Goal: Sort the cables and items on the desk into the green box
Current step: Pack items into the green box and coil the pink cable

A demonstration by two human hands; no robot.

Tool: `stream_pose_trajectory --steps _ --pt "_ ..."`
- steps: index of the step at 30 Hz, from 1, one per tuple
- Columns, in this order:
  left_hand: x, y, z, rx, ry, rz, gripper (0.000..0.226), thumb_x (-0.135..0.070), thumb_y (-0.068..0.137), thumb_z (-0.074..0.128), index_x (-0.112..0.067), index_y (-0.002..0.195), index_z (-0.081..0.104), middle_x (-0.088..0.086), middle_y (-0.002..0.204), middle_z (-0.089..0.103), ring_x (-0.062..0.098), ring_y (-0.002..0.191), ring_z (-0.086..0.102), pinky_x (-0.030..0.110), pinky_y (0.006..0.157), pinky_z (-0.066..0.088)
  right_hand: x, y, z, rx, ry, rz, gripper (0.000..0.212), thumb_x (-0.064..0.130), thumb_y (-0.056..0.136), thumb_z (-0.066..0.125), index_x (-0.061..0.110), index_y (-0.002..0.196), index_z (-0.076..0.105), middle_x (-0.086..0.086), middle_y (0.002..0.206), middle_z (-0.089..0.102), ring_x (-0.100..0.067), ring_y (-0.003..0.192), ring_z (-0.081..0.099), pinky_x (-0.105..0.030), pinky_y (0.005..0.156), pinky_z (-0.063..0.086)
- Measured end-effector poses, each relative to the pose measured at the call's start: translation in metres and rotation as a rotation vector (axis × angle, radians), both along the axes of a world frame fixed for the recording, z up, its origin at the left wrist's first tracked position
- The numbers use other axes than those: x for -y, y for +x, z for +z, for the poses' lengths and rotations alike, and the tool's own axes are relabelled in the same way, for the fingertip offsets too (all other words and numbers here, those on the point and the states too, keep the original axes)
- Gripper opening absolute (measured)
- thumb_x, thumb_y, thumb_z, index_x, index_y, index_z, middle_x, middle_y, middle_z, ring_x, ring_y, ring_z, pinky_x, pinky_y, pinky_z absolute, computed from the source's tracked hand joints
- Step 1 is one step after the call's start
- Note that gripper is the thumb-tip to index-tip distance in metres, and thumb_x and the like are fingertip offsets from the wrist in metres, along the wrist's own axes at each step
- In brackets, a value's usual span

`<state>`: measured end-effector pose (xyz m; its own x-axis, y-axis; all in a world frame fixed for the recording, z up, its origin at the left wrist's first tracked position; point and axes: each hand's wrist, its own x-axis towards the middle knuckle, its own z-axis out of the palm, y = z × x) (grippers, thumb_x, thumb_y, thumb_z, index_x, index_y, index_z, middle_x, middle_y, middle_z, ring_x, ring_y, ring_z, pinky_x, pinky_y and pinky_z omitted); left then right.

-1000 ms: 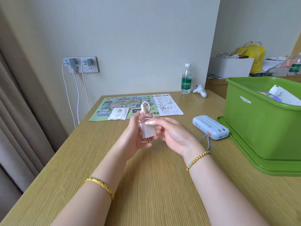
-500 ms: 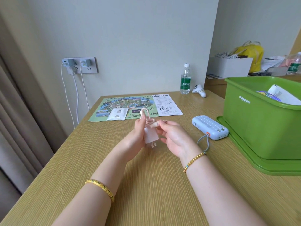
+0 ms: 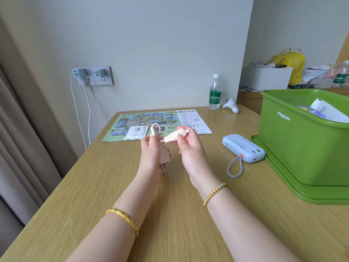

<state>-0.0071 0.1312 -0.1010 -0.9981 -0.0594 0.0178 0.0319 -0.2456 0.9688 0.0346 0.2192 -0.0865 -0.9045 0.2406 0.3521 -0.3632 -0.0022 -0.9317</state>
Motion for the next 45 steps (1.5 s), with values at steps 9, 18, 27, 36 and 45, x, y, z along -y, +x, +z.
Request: stream_pose_trajectory --steps 9,18,27,36,45 --pt "-0.012 0.026 0.008 -0.11 -0.071 -0.317 0.018 -0.038 0.095 0.043 -0.029 0.1 0.058 -0.009 0.075 0.067 0.003 0.055 0.06 0.014 0.041 0.039 -0.01 -0.001 0.007 0.062 -0.272 0.04 0.025 0.031 0.099 0.038 0.023 0.097 0.061 0.004 0.1 0.067 -0.006 0.081 0.065 -0.014 0.061 0.049" --pt "-0.02 0.03 0.007 -0.166 -0.091 -0.126 0.022 -0.031 0.096 0.046 -0.022 0.113 0.056 -0.004 0.075 0.062 -0.004 0.047 0.056 0.013 0.042 0.042 -0.01 0.003 0.005 0.149 0.28 -0.097 0.015 0.019 0.091 0.044 0.011 0.09 0.057 -0.015 0.093 0.067 -0.03 0.084 0.062 -0.041 0.074 0.052" --pt "-0.02 0.026 -0.001 -0.213 -0.235 -0.09 0.02 -0.025 0.099 0.039 -0.028 0.108 0.057 -0.003 0.069 0.058 -0.005 0.038 0.048 0.009 0.035 0.034 -0.024 0.007 0.013 0.301 0.408 0.104 0.02 0.025 0.095 0.044 0.027 0.102 0.062 0.014 0.073 0.058 0.002 0.058 0.049 -0.012 0.041 0.041" --pt "-0.021 0.026 -0.002 -0.412 -0.221 -0.142 0.021 -0.015 0.098 0.043 -0.028 0.099 0.059 -0.004 0.075 0.062 -0.004 0.056 0.057 0.009 0.056 0.045 -0.035 0.011 0.019 0.427 0.247 0.27 0.023 0.021 0.095 0.045 0.027 0.084 0.064 0.006 0.068 0.046 -0.007 0.053 0.035 -0.017 0.043 0.037" --pt "-0.015 0.017 0.004 -0.491 -0.289 -0.254 0.023 -0.012 0.096 0.045 -0.023 0.11 0.06 0.005 0.087 0.062 0.001 0.066 0.058 0.014 0.066 0.05 -0.025 0.003 0.007 0.232 0.263 -0.075 0.025 0.029 0.099 0.036 0.025 0.092 0.06 0.01 0.085 0.063 -0.001 0.072 0.054 -0.022 0.058 0.038"
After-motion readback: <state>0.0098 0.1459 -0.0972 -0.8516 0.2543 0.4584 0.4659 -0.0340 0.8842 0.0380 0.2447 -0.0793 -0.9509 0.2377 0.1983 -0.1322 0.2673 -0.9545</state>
